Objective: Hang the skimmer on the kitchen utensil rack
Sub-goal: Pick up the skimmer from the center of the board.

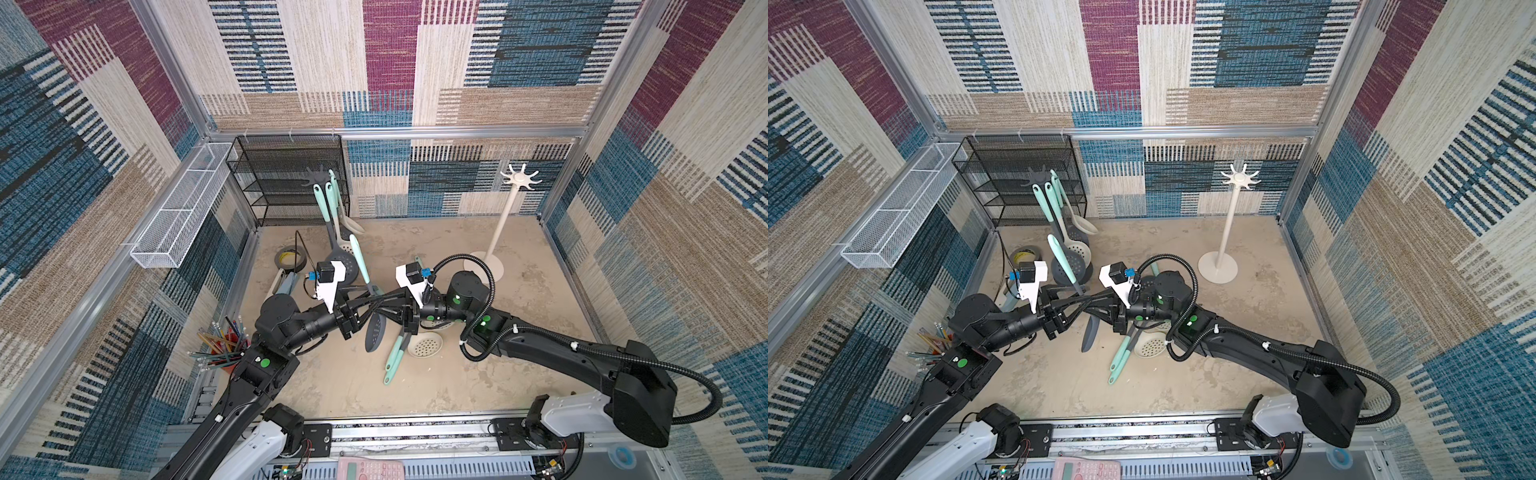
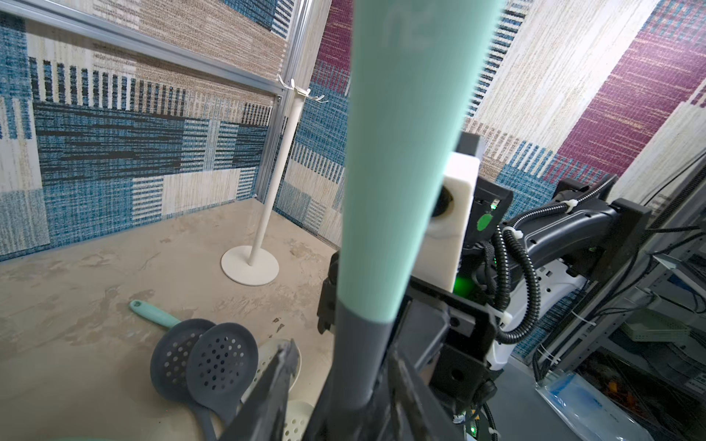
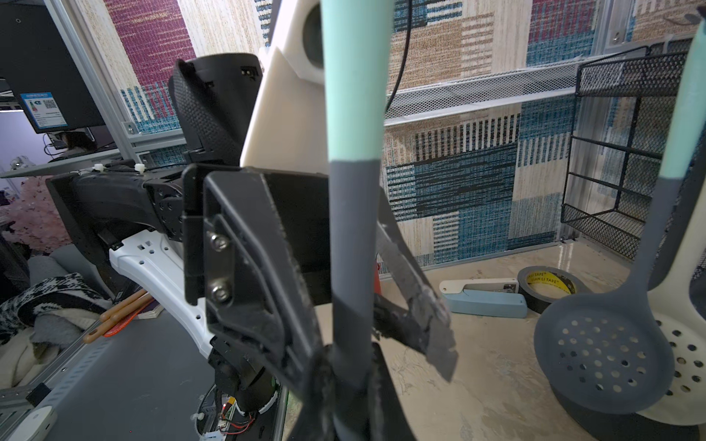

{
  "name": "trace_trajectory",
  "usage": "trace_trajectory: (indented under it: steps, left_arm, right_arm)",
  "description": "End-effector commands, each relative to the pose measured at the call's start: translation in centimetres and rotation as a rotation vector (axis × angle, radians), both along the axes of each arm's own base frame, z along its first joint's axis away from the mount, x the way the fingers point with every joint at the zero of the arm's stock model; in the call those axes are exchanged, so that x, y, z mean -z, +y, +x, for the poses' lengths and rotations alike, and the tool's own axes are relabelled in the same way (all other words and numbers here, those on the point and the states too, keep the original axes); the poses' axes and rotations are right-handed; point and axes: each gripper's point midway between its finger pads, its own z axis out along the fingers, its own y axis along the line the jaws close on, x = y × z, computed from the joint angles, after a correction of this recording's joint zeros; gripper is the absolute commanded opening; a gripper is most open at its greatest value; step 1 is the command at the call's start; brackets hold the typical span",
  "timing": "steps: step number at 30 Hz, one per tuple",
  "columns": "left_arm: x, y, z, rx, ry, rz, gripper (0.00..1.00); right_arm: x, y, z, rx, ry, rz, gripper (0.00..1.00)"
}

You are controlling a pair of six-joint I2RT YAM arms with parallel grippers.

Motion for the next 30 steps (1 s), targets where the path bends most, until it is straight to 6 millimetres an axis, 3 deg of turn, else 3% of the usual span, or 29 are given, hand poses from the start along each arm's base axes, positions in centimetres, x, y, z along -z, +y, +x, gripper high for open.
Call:
trace_trajectory:
  steps: [1, 7, 12, 14, 21, 30]
  left_arm:
    - [-1.5, -0.1, -0.5, 0.031, -0.071, -0.038, 0.35]
    - [-0.9, 0.6, 0.6, -0.046, -0.049, -0.036, 0.16]
    - [-0.5, 1.2, 1.3, -0.108, -0.038, -0.037, 0.01]
    - [-0.4, 1.6, 1.7, -0.140, -0.029, -0.028, 0.00]
    - [0.7, 4.3, 4.5, -0.375, 0.051, 0.070, 0.00]
    - [2.6, 10.4, 7.7, -0.756, 0.148, 0.270, 0.00]
  right_arm:
    - [-1.8, 0.0, -0.6, -0.032, -0.033, 0.056, 0.02]
    - [-2.0, 0.0, 0.4, 0.019, -0.029, 0.060, 0.03]
    - [-1.9, 0.4, 0.8, 0.027, -0.021, 0.064, 0.11]
    - [-1.8, 0.5, 1.2, 0.047, -0.019, 0.061, 0.16]
    - [-1.4, -0.7, 4.4, 0.260, -0.010, 0.017, 0.53]
    - [0.3, -3.3, 7.0, 0.482, -0.046, -0.071, 0.59]
